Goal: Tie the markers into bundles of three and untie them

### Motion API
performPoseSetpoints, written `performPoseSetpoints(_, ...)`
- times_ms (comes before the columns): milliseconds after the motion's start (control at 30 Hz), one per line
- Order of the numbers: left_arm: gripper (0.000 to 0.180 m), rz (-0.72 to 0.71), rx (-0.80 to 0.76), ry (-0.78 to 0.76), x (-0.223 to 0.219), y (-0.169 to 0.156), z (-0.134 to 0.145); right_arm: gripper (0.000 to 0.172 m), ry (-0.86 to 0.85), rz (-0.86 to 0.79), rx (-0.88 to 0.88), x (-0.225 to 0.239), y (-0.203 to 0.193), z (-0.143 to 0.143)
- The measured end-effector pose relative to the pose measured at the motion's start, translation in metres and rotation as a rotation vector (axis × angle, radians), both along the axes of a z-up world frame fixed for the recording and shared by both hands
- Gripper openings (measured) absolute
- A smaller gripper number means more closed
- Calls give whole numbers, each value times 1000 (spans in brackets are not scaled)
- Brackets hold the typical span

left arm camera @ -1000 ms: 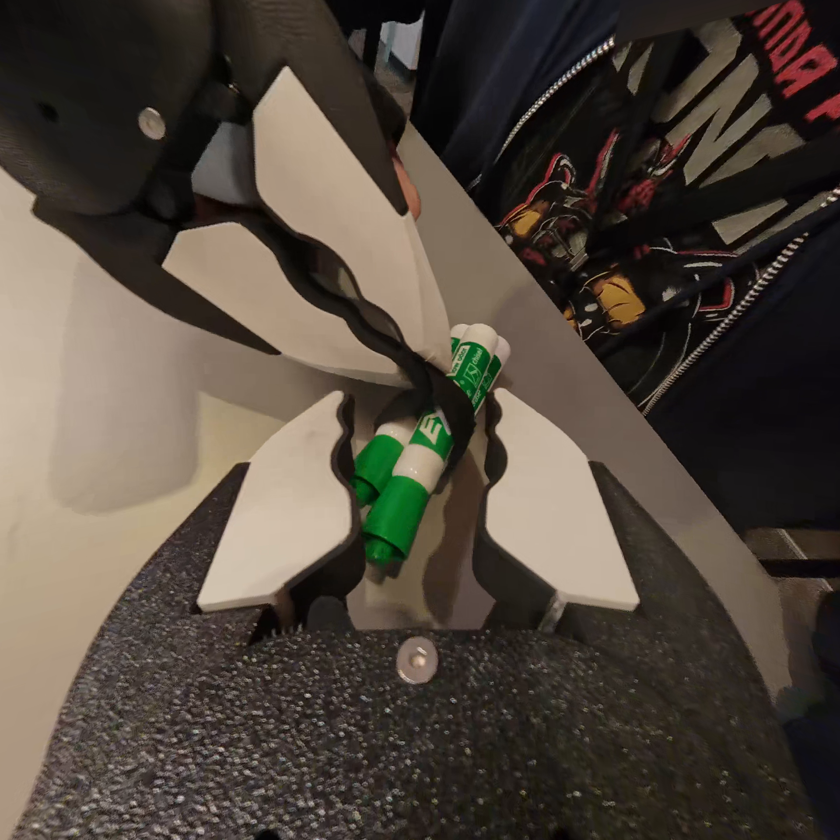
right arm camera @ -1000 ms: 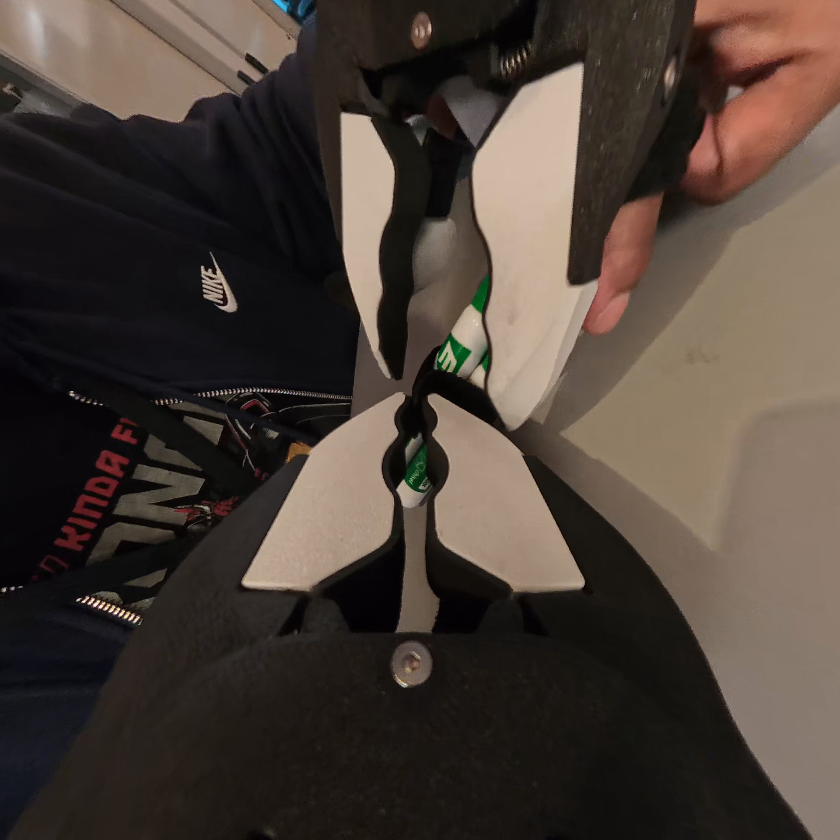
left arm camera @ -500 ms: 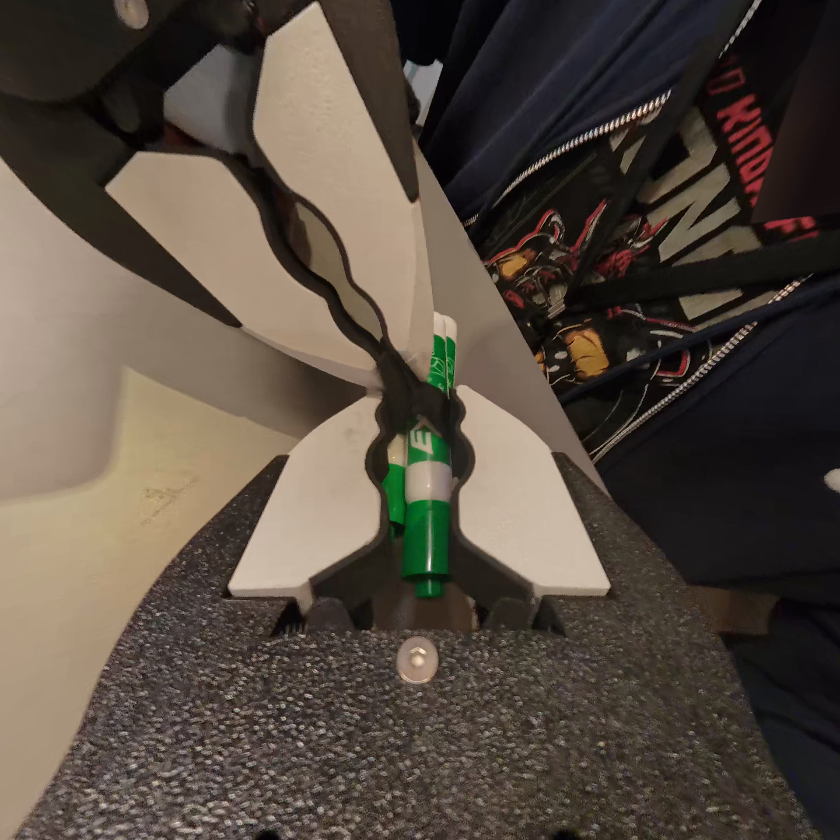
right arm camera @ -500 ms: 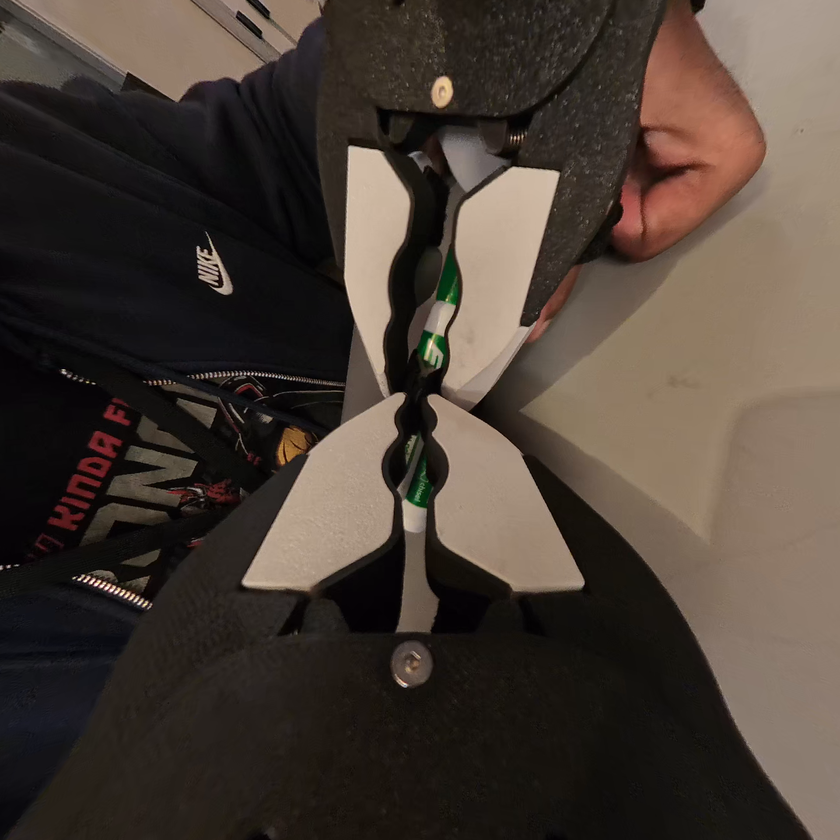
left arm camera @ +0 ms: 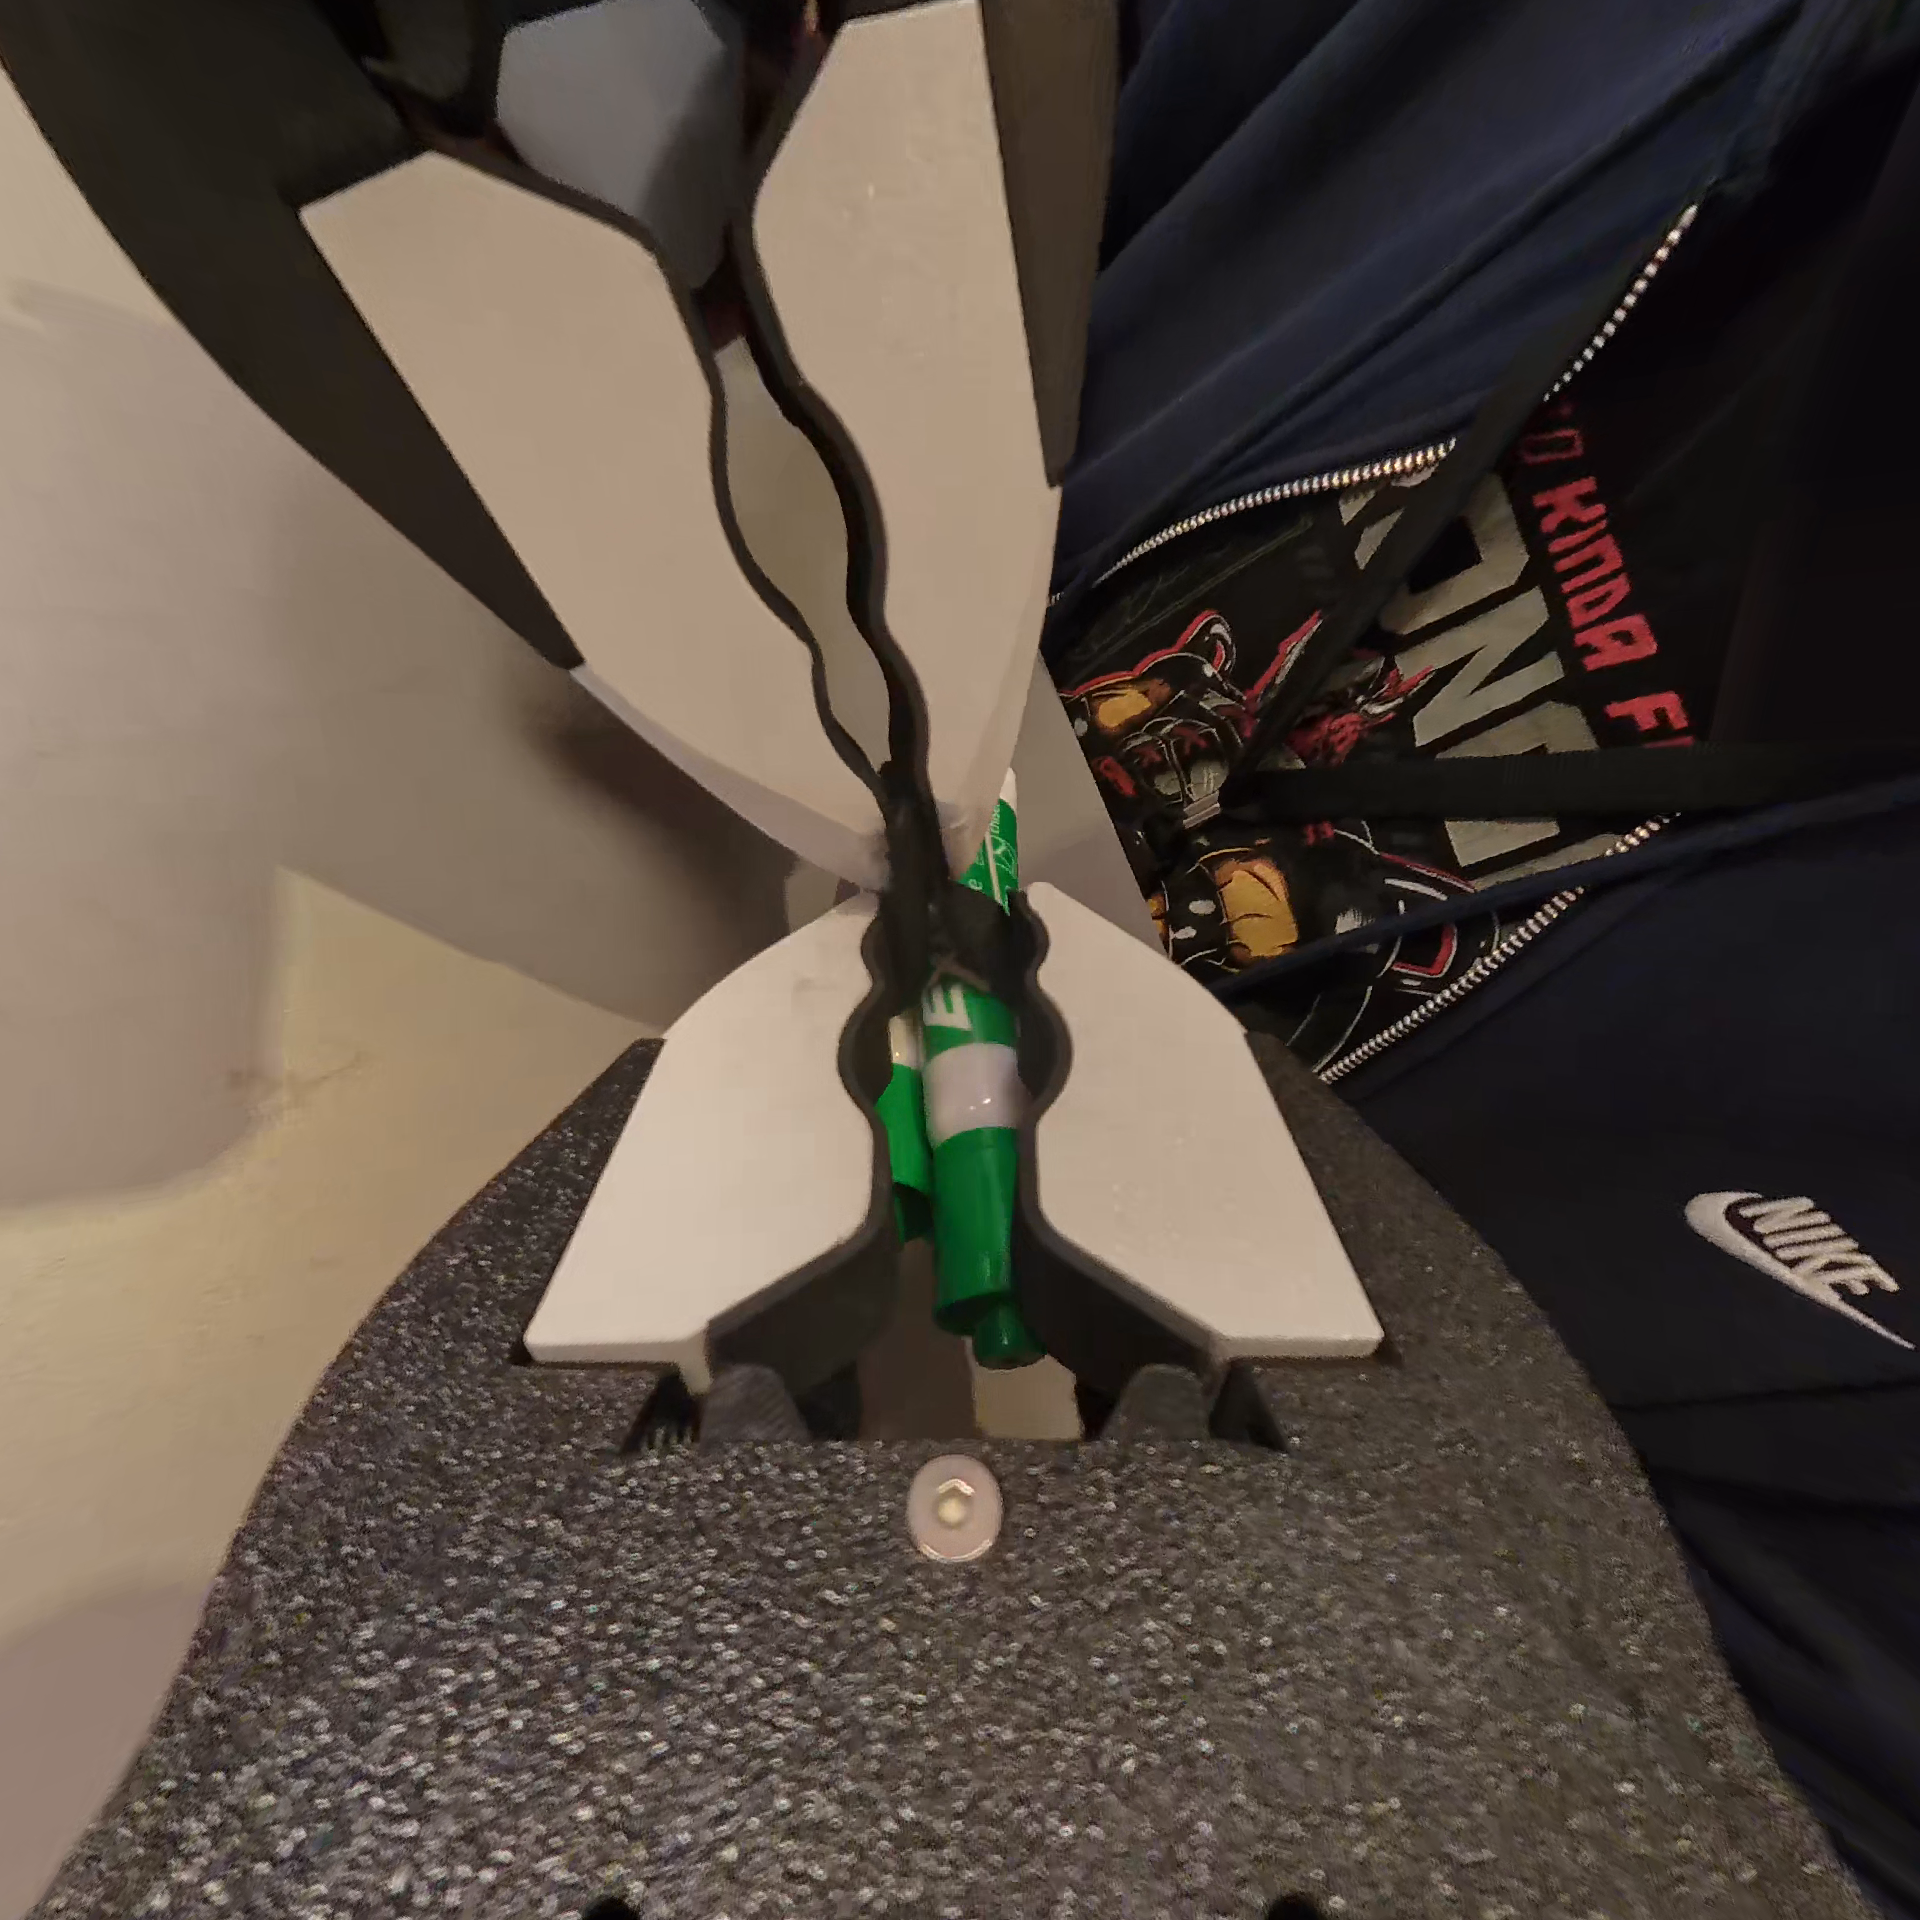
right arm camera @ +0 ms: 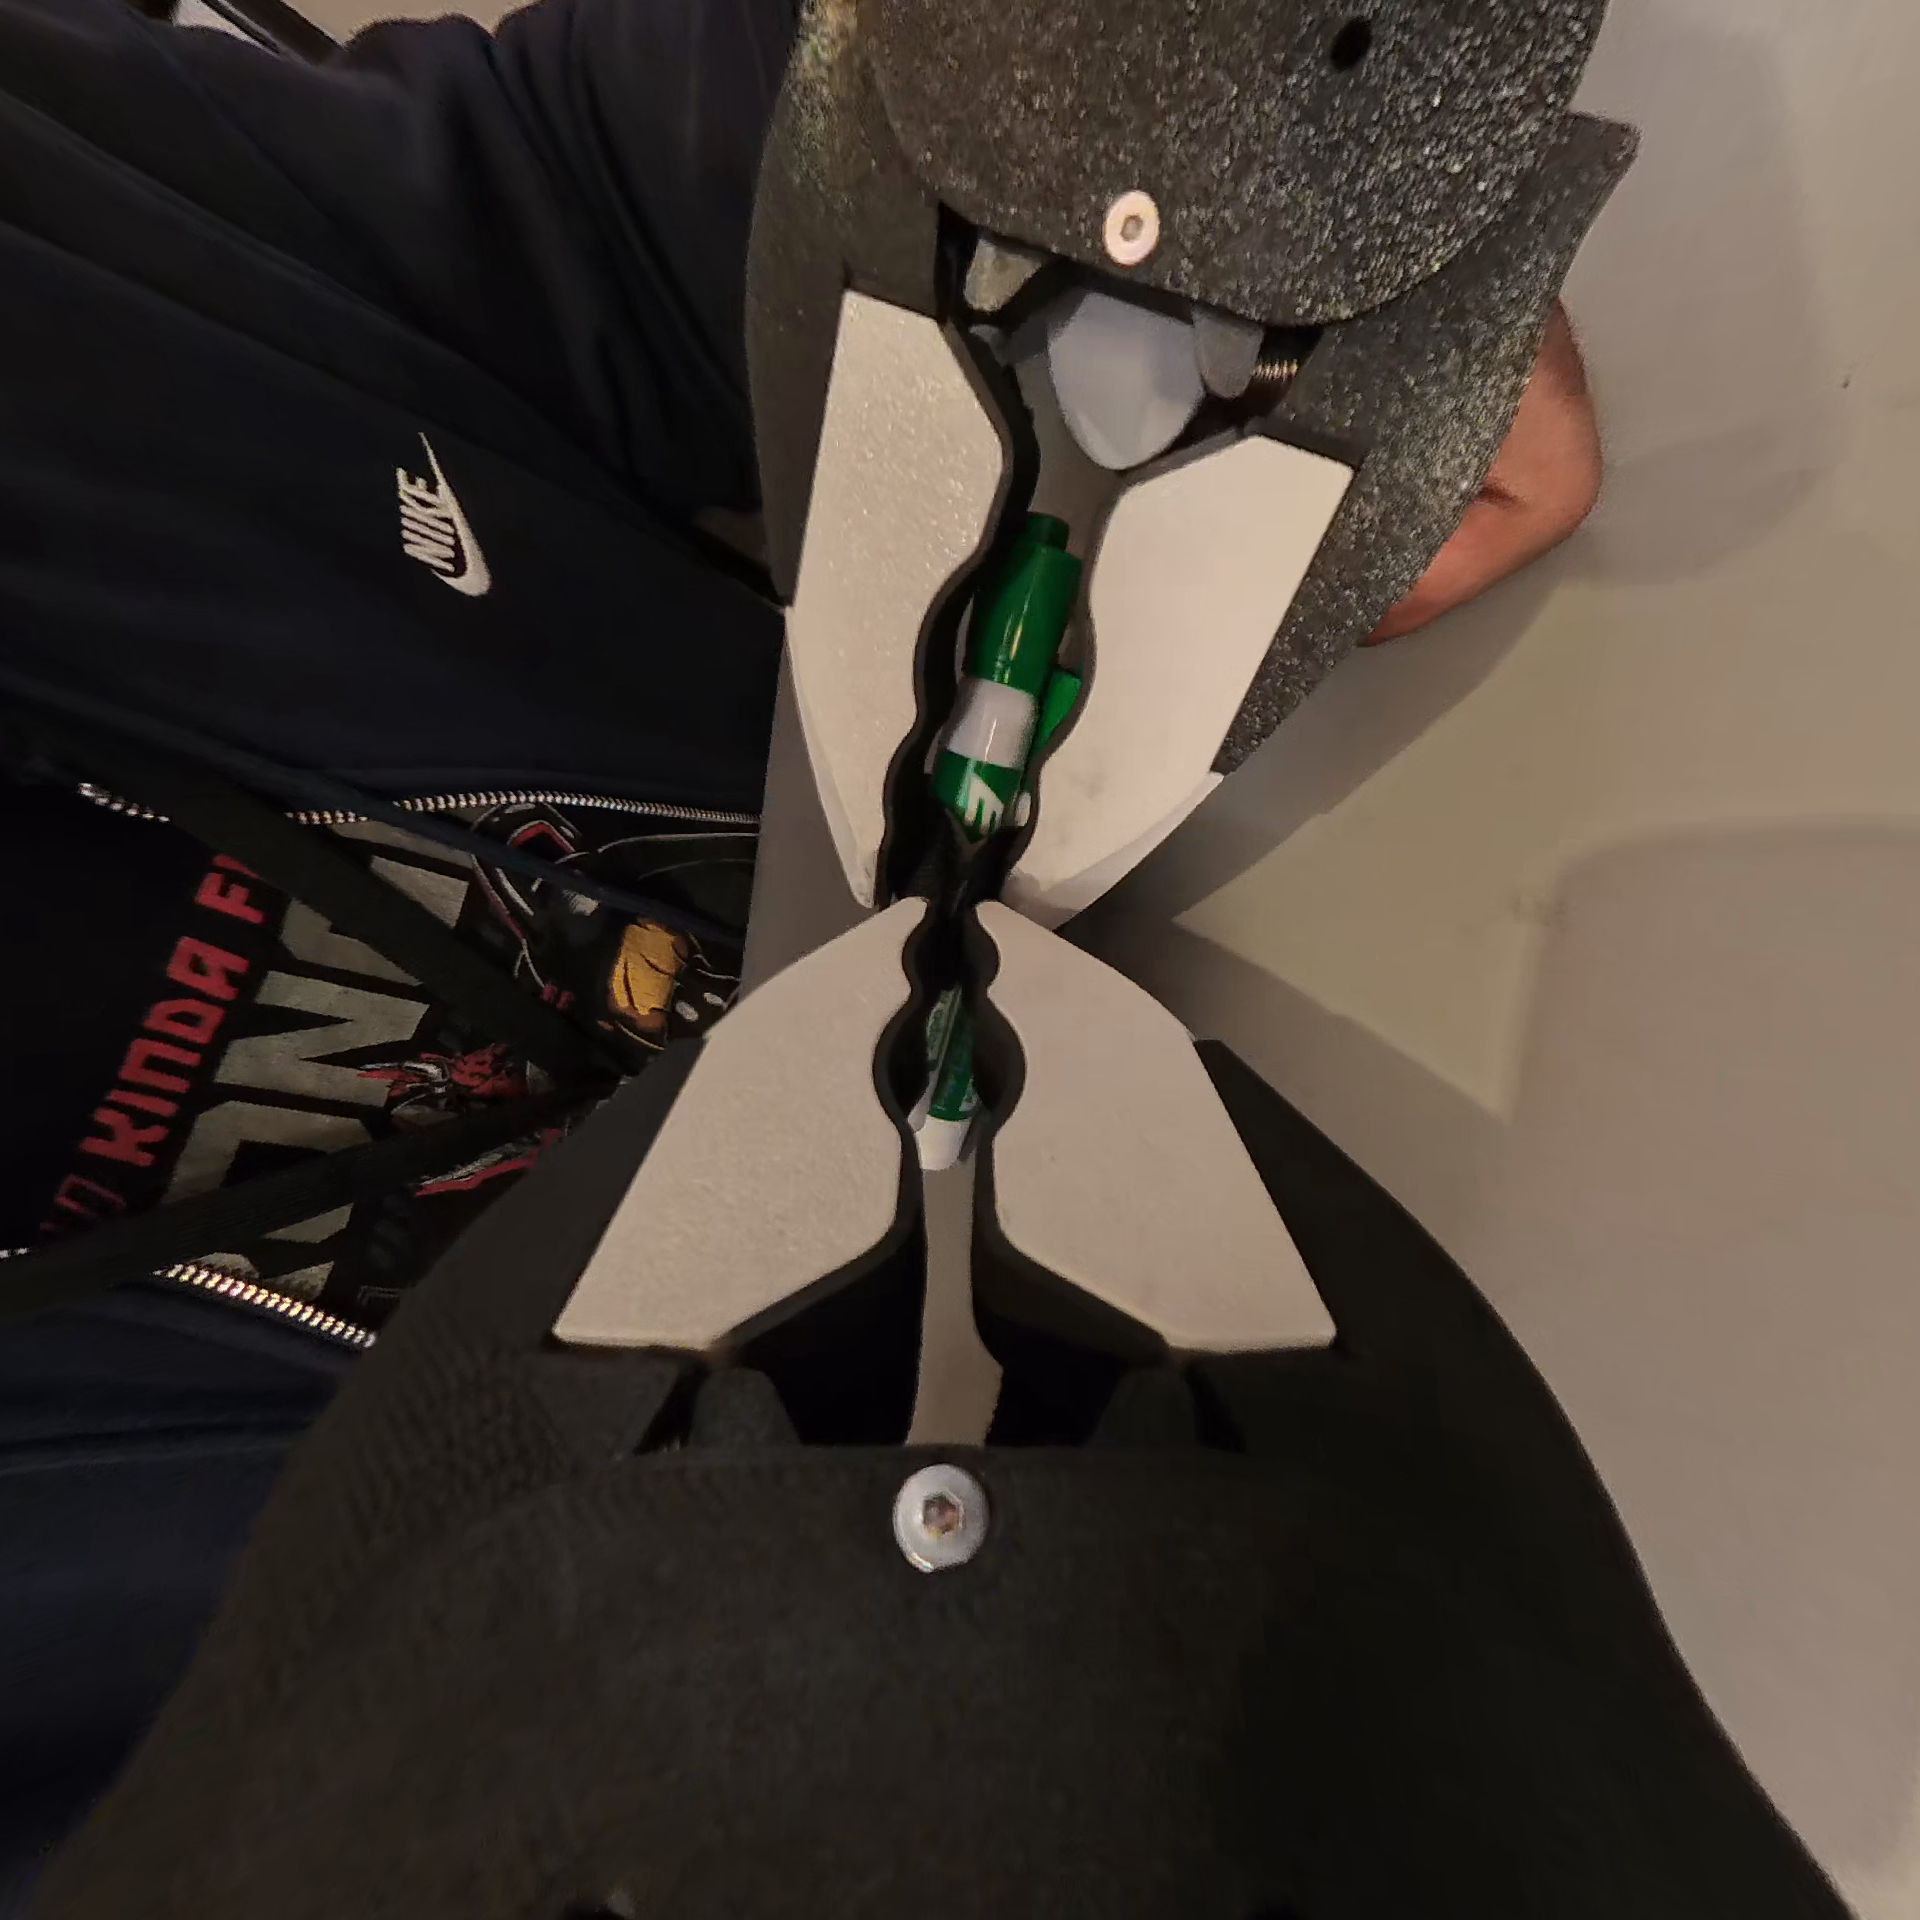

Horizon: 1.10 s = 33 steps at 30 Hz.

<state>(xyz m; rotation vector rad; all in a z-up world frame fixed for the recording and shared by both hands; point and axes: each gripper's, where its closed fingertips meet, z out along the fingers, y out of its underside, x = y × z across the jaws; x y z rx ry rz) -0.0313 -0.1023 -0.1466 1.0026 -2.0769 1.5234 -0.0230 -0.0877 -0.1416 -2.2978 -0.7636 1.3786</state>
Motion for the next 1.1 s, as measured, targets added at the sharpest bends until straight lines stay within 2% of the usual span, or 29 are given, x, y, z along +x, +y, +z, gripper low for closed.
performPoseSetpoints(567, 16, 121, -100, 54, 6, 4, 9, 2, -33, 5, 35, 1, 2, 5)
performPoseSetpoints(1100, 5, 226, -47, 29, 10, 8, 1, 5, -24, -52, 36, 5, 6, -1)
